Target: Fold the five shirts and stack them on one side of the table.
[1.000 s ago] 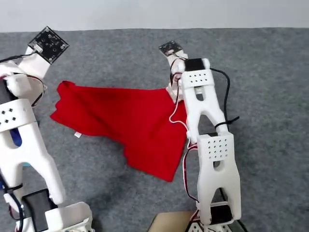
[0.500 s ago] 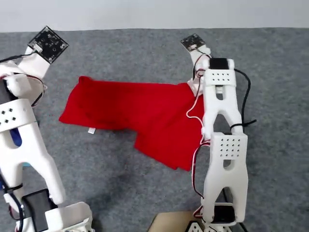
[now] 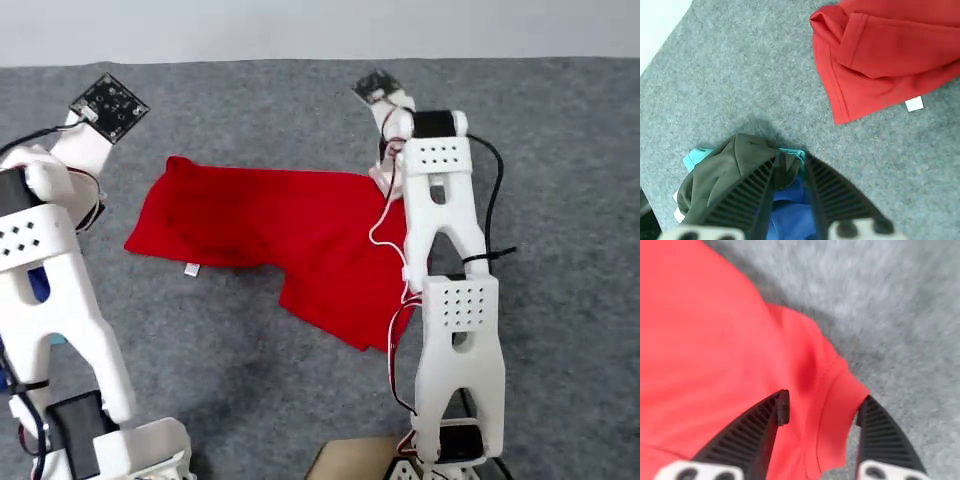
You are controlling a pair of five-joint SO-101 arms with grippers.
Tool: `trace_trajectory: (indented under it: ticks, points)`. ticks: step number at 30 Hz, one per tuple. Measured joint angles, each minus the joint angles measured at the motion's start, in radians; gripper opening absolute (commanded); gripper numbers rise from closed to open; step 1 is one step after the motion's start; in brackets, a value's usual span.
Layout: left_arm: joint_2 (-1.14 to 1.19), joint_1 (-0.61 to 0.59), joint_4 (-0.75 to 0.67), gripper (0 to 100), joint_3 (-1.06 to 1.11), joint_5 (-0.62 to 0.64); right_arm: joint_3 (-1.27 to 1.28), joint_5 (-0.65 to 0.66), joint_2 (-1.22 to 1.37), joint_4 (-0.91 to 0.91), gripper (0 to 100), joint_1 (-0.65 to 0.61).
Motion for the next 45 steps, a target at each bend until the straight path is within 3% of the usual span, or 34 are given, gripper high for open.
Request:
trace_trajectory:
  ticks: [4,10,13,18,22,31,41,45]
  points:
    - [0.000,0.029,-0.086,15,0.052,0.092,-0.137,-0.006,-0.037,0.087,24.6,-0.037]
    - [0.000,0.041,-0.348,15,0.313,0.130,-0.324,-0.006,-0.109,0.147,24.5,-0.034]
    - [0.052,0.041,-0.430,15,0.416,0.140,-0.344,-0.006,-0.163,0.147,24.5,-0.031]
    - [0.229,-0.006,-0.499,15,0.410,0.178,-0.301,-0.006,-0.245,0.147,18.5,-0.009]
    - [0.410,-0.035,-0.500,15,0.305,0.199,-0.178,-0.006,-0.345,0.147,16.5,0.021]
    - [0.700,-0.035,-0.276,15,-0.032,0.253,0.137,-0.006,-0.557,0.147,16.5,0.071]
    - [0.787,-0.003,-0.226,14,-0.143,0.256,0.152,-0.006,-0.568,0.149,16.3,0.069]
    - [0.796,0.020,-0.206,9,-0.152,0.256,0.152,-0.006,-0.568,0.149,16.3,0.069]
